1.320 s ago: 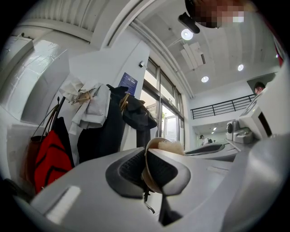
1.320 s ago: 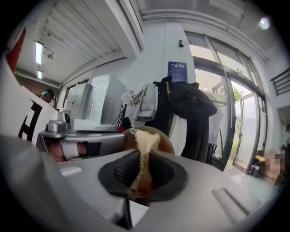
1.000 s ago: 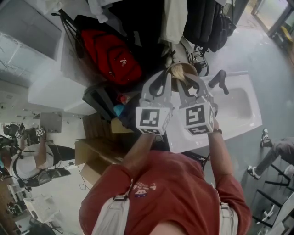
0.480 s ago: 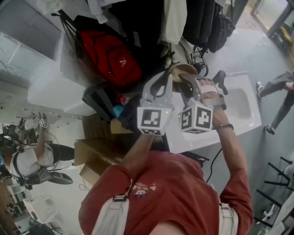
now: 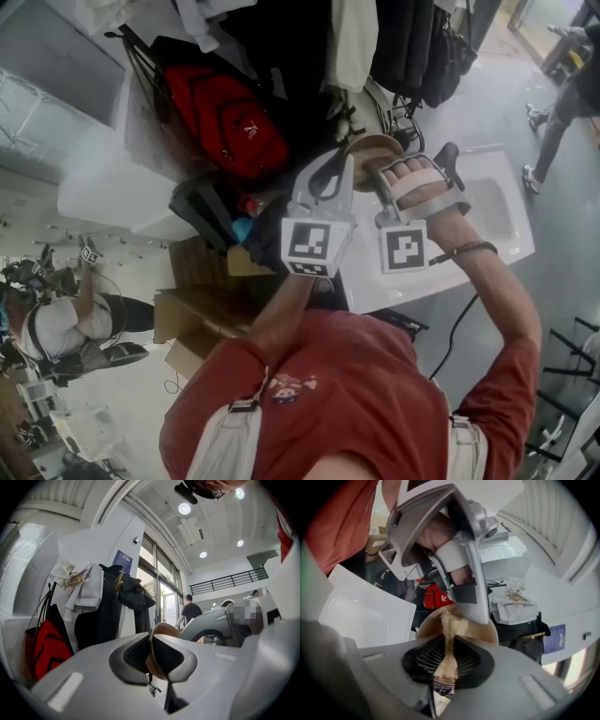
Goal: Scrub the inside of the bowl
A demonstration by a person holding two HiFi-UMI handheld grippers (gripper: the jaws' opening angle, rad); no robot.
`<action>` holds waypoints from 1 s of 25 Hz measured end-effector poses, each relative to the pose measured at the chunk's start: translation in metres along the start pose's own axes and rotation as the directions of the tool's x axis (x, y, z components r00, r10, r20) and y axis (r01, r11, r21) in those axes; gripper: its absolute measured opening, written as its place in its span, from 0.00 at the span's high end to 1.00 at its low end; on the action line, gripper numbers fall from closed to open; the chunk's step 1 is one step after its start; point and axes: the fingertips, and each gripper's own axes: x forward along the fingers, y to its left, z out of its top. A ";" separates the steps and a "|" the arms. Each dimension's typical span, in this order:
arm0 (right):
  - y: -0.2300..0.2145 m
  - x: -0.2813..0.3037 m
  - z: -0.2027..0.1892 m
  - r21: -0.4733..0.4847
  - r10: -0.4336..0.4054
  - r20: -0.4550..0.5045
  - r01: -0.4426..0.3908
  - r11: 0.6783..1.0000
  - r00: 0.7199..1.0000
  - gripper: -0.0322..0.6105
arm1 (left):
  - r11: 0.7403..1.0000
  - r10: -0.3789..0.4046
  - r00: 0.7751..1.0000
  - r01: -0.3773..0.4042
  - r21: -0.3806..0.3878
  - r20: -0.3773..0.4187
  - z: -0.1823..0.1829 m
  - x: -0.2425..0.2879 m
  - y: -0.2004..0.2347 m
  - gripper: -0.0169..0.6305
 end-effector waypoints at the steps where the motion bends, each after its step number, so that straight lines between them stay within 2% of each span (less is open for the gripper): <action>1: 0.004 0.000 0.000 -0.035 0.007 -0.004 -0.007 0.999 1.000 0.87 | 1.000 -0.004 1.000 0.004 0.001 -0.004 -0.001 0.000 0.000 0.93; 4: 0.013 0.001 -0.001 -0.148 0.019 -0.024 -0.022 0.989 1.000 0.87 | 1.000 -0.010 1.000 0.010 0.002 -0.014 -0.003 0.000 -0.001 0.93; 7: 0.015 0.001 0.001 -0.159 0.024 -0.020 -0.026 0.987 1.000 0.87 | 1.000 -0.009 1.000 0.009 -0.001 -0.017 -0.005 -0.002 -0.001 0.93; 15: 0.013 -0.001 0.005 -0.050 0.023 -0.006 -0.024 0.998 1.000 0.87 | 1.000 -0.006 1.000 0.006 0.002 -0.008 -0.003 -0.005 0.000 0.93; 20: 0.010 -0.002 0.007 0.050 0.035 0.003 -0.035 0.998 0.999 0.87 | 1.000 0.001 1.000 -0.001 0.002 0.002 -0.001 -0.010 0.001 0.93; 23: 0.004 -0.002 0.005 0.144 0.027 0.015 -0.029 0.989 1.000 0.87 | 1.000 0.004 1.000 -0.004 0.002 0.011 0.001 -0.011 0.001 0.93; 25: -0.002 -0.002 0.003 0.239 0.016 0.026 -0.022 0.971 1.000 0.87 | 1.000 0.004 1.000 -0.004 -0.002 0.019 0.003 -0.012 0.001 0.93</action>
